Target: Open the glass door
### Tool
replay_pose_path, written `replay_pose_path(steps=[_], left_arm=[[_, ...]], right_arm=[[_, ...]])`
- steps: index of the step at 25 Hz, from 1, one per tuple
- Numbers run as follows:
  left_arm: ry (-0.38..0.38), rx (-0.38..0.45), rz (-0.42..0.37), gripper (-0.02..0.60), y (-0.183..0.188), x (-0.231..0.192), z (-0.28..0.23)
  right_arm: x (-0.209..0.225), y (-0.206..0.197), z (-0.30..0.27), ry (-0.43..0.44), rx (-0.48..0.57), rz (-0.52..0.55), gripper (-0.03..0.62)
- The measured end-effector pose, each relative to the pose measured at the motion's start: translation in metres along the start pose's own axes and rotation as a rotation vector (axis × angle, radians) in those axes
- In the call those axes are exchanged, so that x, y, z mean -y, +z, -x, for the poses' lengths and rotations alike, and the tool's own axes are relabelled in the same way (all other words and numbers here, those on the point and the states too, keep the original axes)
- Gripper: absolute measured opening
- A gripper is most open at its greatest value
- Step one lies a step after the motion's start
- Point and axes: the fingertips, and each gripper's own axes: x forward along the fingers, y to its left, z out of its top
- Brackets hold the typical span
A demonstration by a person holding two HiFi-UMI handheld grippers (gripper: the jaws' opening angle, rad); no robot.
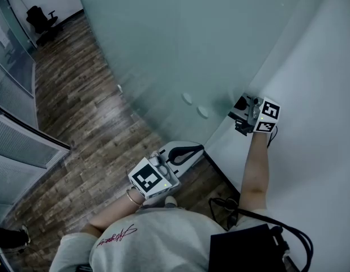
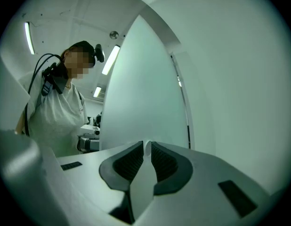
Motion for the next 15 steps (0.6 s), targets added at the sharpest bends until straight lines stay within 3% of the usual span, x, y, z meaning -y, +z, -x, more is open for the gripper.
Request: replay_pose_path(steps=[7,15], left_arm=[[0.002,0.028,0.009,0.012,0.001,-0.001,0.009],[-0.033,0.028,-0.002,0.012,0.008,-0.001,0.037]], right_arm=[[-0.019,0.002,0.03,-0.226,0.089,0.014,0.043],[-0.075,0.014,0.032,-0.351,0.158,0.012,0.028]])
